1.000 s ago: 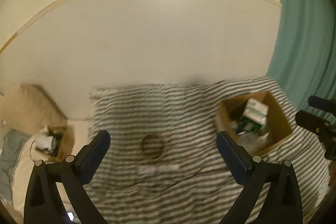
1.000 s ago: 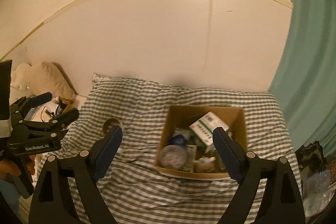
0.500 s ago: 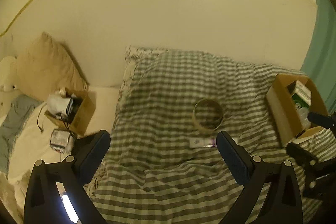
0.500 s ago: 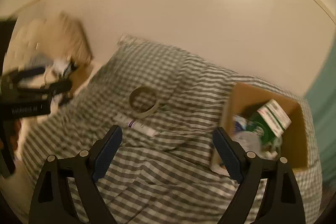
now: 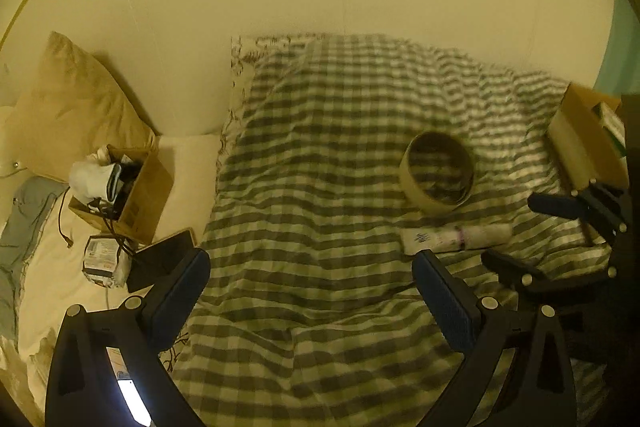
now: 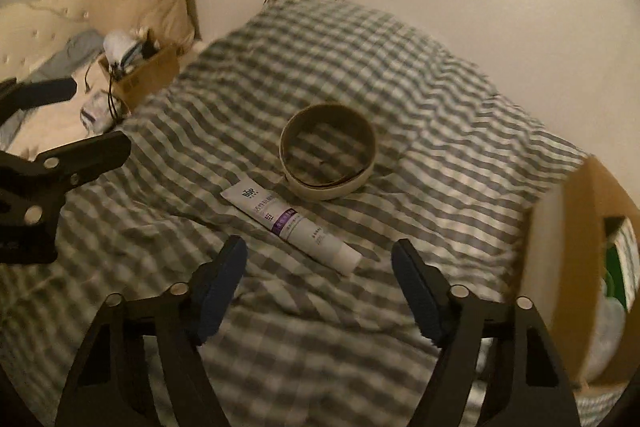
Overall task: Organize objects
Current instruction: 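Move both tools back toward the cream tube and tape roll, then grasp the white cream tube with the right tool while the left tool grasps the tan tape roll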
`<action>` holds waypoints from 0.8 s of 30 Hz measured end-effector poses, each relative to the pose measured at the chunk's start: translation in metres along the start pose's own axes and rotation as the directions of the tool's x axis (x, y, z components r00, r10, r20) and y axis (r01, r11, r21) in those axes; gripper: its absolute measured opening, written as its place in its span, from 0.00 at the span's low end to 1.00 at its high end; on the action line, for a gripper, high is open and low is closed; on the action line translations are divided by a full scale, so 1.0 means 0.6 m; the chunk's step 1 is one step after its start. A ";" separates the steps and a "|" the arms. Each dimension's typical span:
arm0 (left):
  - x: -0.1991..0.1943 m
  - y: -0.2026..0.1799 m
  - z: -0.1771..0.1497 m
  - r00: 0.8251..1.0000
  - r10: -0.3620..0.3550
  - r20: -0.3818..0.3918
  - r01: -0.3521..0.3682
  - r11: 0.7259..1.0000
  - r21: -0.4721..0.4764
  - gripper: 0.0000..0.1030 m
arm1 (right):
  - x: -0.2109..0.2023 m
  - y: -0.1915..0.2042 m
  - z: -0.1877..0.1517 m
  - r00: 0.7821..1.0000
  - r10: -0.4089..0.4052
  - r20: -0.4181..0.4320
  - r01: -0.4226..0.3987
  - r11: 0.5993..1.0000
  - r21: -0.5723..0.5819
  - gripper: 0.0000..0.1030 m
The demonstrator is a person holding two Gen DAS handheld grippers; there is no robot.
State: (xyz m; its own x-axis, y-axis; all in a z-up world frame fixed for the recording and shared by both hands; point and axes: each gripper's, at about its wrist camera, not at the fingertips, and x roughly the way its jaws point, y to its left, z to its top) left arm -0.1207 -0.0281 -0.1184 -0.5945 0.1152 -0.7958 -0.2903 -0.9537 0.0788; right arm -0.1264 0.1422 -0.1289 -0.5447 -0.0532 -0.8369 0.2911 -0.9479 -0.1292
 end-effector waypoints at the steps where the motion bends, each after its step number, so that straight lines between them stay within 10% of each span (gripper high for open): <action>1: 0.010 0.002 0.000 1.000 -0.011 -0.015 0.011 1.000 -0.002 1.00 | 0.013 0.001 0.004 1.000 0.003 -0.009 -0.003 1.000 -0.008 0.67; 9: 0.065 0.025 -0.002 0.991 -0.101 -0.093 0.092 0.991 -0.099 1.00 | 0.101 0.016 0.011 0.994 0.059 -0.090 -0.064 0.996 -0.055 0.56; 12: 0.074 0.022 -0.003 0.989 -0.105 -0.106 0.095 0.990 -0.103 1.00 | 0.109 0.009 0.010 0.993 0.077 -0.086 -0.079 0.997 -0.015 0.36; 24: 0.038 0.005 -0.001 0.995 -0.060 -0.077 0.055 0.996 -0.070 1.00 | -0.002 0.004 -0.034 0.995 0.097 -0.003 -0.096 0.983 0.157 0.20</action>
State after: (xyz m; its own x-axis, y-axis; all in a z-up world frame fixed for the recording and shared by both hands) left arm -0.1347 -0.0285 -0.1367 -0.5167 0.1505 -0.8429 -0.2694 -0.9630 -0.0068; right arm -0.1091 0.1463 -0.1391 -0.5111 -0.1441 -0.8473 0.2149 -0.9760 0.0363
